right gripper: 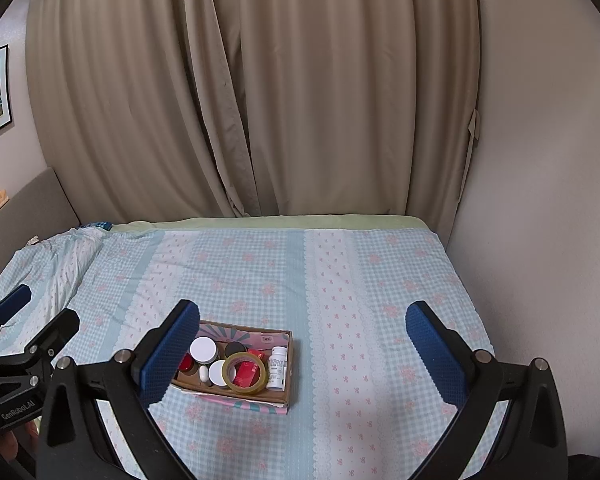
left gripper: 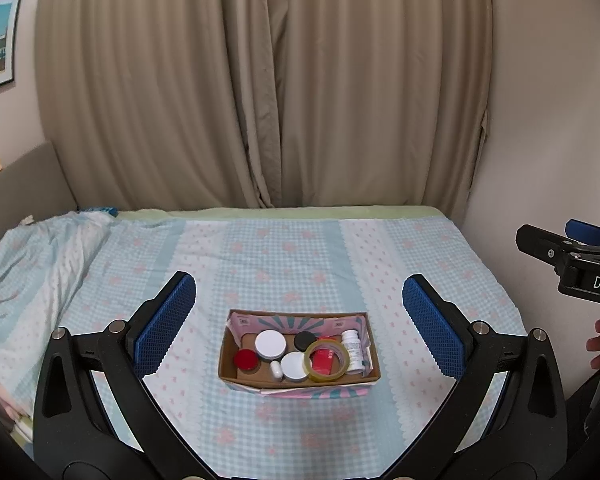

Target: Organize rigid objects

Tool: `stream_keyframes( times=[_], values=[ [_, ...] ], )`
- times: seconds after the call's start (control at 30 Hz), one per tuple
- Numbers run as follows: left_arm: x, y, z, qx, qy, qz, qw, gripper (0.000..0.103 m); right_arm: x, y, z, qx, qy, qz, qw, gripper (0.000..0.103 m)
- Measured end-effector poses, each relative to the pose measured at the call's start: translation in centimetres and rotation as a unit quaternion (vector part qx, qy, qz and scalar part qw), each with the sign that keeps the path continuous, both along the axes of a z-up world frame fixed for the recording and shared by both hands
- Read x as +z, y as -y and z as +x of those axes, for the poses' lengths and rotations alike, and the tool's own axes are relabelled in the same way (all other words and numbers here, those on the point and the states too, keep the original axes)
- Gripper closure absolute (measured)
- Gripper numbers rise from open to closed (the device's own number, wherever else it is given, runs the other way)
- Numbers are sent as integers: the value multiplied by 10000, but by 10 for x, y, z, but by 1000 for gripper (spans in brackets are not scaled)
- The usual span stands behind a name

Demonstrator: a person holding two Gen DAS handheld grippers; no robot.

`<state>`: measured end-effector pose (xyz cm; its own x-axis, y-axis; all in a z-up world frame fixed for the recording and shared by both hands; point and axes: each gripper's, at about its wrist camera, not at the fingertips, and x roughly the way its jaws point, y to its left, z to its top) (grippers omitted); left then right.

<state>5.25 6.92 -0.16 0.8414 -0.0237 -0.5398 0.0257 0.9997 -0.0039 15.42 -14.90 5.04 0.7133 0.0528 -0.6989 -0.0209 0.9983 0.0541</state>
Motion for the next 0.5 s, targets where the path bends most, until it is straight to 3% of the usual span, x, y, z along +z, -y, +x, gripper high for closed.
stream_keyframes(
  times=[0.5],
  values=[
    [-2,1,2,36,21,-25,10000,0,2,0,3,21,34,14,10000,0]
  ],
)
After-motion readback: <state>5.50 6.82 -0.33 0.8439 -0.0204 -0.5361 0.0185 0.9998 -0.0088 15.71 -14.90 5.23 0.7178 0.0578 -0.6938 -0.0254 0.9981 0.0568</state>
